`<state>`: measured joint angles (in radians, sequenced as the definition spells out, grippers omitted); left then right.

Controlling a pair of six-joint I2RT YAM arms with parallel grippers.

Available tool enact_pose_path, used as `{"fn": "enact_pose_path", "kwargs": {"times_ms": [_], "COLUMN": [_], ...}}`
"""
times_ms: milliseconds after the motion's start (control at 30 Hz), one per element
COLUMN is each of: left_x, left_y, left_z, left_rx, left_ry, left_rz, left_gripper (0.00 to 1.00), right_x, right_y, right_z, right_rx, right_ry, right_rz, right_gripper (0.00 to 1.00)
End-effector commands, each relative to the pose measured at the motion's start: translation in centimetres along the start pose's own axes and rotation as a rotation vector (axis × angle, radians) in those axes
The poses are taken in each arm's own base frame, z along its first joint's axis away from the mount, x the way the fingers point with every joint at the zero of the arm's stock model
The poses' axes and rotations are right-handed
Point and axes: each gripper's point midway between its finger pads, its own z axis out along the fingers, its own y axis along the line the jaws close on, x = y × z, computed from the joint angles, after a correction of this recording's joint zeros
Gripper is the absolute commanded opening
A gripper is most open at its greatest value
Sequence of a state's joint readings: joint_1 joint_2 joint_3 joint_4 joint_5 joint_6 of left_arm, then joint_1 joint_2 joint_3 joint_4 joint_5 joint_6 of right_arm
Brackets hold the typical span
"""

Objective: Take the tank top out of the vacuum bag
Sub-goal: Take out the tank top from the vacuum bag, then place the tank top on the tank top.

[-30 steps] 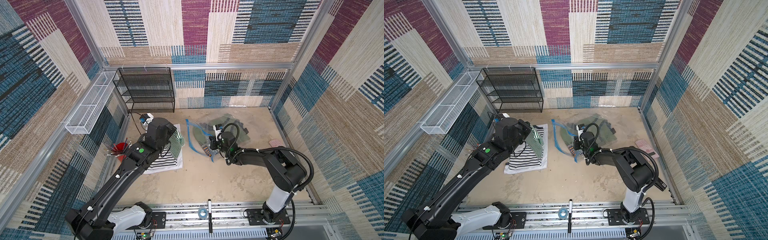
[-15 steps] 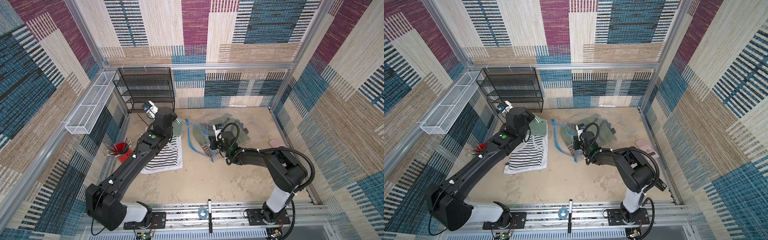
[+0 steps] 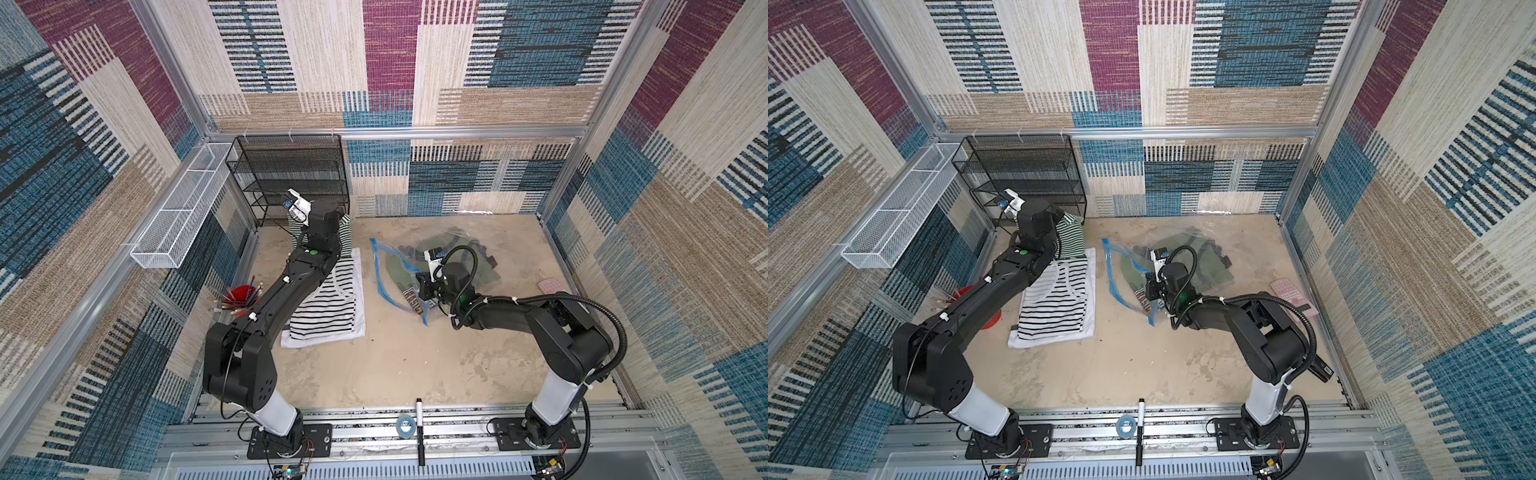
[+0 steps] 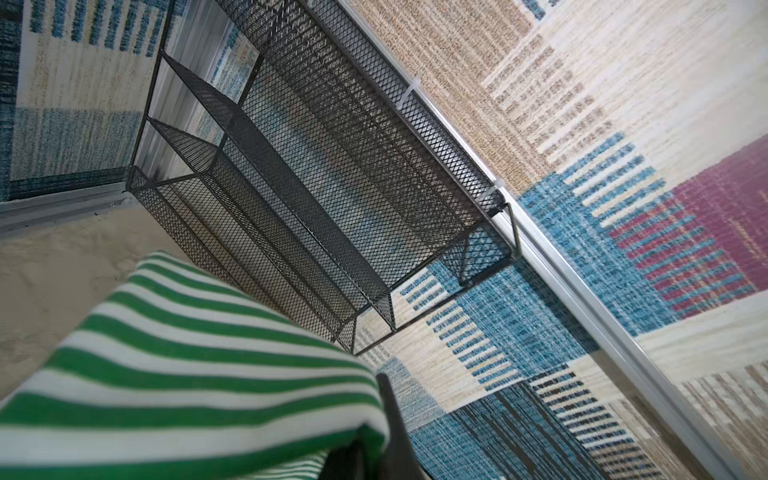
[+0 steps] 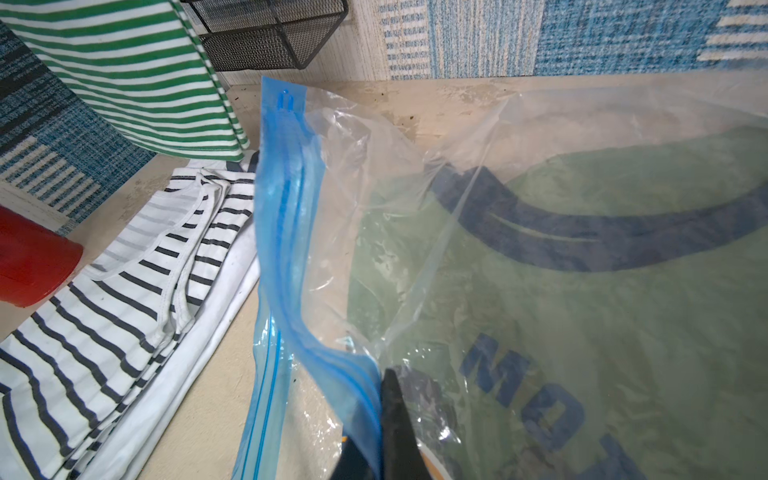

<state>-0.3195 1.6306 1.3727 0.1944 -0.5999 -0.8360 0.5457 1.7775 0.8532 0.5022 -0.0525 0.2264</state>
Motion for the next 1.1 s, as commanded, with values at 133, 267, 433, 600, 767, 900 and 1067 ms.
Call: {"fn": "enact_pose_path", "kwargs": {"times_ms": [133,267,433,600,767,900,1067], "left_x": [-0.2,0.6,1.5,1.3,1.0,2.7,4.1], "left_y": [-0.1,0.3,0.9,0.0,0.2,3.3,6.3], "left_z": [3.0,4.4,5.8,6.9,6.9,5.8,3.6], "left_rx": [0.067,0.070,0.073,0.108,0.109,0.053,0.018], "left_ry": [-0.018,-0.007,0.001,-0.016,-0.019,0.014,0.057], "left_rz": [-0.077,-0.053,-0.067,-0.079,-0.100,-0.141,-0.156], "left_gripper": [0.00,0.00,0.00,0.00,0.00,0.00,0.00], "right_x": [-0.2,0.0,0.0,0.0,0.0,0.0,0.0], "right_y": [0.3,0.3,0.2,0.2,0.2,0.2,0.3], "right_z": [0.4,0.4,0.5,0.5,0.5,0.5,0.6], "right_rx": [-0.015,-0.014,-0.013,-0.011,-0.009,-0.012,-0.013], "right_ry": [0.000,0.005,0.006,0.008,0.007,0.010,0.010], "right_rz": [0.004,0.001,0.001,0.000,-0.004,-0.005,-0.005], "right_gripper": [0.00,0.00,0.00,0.00,0.00,0.00,0.00]}}
